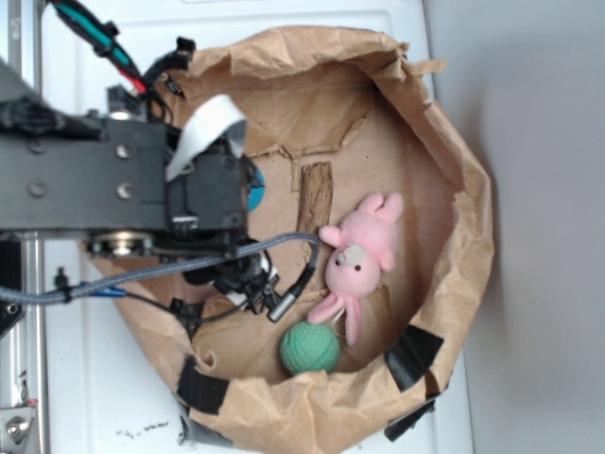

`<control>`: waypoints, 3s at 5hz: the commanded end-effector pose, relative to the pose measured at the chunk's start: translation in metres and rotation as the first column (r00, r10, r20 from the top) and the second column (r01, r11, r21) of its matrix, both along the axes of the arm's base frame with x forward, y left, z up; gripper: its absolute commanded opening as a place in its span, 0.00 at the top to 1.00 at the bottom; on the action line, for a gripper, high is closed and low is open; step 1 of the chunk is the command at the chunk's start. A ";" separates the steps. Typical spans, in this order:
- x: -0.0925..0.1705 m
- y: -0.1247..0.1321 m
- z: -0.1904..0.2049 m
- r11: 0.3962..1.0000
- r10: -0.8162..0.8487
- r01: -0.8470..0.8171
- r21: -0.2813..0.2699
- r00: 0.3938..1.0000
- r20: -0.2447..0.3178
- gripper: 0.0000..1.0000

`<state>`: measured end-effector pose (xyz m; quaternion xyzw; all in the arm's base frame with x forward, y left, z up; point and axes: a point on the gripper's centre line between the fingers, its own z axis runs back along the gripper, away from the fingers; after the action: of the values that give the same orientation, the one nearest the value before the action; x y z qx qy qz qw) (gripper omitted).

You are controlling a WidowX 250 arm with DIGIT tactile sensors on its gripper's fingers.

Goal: Grab the wood chip.

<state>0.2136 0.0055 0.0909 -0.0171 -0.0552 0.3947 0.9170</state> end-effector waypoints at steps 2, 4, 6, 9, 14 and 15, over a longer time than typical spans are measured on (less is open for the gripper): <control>-0.017 -0.015 0.007 0.985 0.171 -0.170 0.014 0.984 -0.047 0.00; -0.017 -0.015 0.007 0.985 0.171 -0.170 0.014 0.984 -0.047 0.00; 0.025 -0.002 0.003 0.956 0.294 -0.293 0.025 0.955 -0.035 0.00; 0.047 0.018 -0.001 0.932 0.363 -0.363 -0.022 0.928 0.088 0.00; 0.104 0.059 -0.012 0.929 0.370 -0.369 -0.035 0.926 0.067 0.00; 0.104 0.059 -0.015 0.933 0.361 -0.360 -0.033 0.931 0.055 0.00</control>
<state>0.3235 0.0526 0.0651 -0.0186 -0.0598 0.5486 0.8337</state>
